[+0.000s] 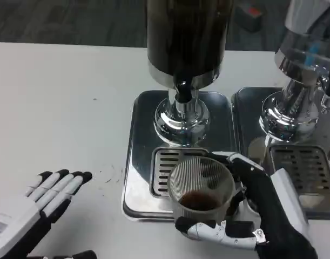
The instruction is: Grasp the cup under the faucet to collect the drink, then remove the cup.
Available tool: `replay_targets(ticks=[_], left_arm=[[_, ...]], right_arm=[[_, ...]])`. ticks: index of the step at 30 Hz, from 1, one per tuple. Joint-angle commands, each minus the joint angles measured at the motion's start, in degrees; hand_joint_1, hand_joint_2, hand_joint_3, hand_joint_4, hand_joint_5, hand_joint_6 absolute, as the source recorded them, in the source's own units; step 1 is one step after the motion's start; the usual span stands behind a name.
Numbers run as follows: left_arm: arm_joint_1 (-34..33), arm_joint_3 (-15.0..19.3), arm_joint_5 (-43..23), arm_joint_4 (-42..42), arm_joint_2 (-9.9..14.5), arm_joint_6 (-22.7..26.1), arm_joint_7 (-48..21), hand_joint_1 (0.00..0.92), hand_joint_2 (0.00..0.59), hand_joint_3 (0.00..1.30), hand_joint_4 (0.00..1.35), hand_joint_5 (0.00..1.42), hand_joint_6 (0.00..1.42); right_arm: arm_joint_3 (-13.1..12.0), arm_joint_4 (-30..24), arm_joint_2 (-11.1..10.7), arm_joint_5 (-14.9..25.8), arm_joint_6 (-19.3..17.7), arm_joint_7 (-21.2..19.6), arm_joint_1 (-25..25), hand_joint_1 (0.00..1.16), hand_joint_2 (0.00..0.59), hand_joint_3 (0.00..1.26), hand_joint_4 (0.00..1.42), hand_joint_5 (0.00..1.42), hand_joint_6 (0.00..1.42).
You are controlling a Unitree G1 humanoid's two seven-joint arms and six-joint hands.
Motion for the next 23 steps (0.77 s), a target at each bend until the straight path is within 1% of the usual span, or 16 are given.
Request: replay_targets(ticks=[1,7,23], left_arm=[[-0.45,-0.22,-0.26,0.48,0.31,0.68,0.61,0.000,0.162,0.00,0.00,0.00,0.00],[-0.90,-0.88,-0.31,0.43,0.06,0.48,0.28,0.000,0.160,0.00,0.00,0.00,0.00],[-1.04,-1.28,-0.81,0.29,-0.03,0.65,0.07,0.000,0.160,0.00,0.00,0.00,0.00]], right_arm=[[0.17,-2.12,0.08,1.00,-2.02,-0.02,-0.33,1.06,0.208,0.52,0.64,0.73,0.95],[0.38,-1.99,0.32,0.93,-2.12,-0.37,-0.20,1.06,0.208,0.52,0.65,0.73,0.95],[0.53,-1.69,0.70,0.73,-2.18,-0.76,-0.42,1.06,0.208,0.53,0.65,0.74,0.95]])
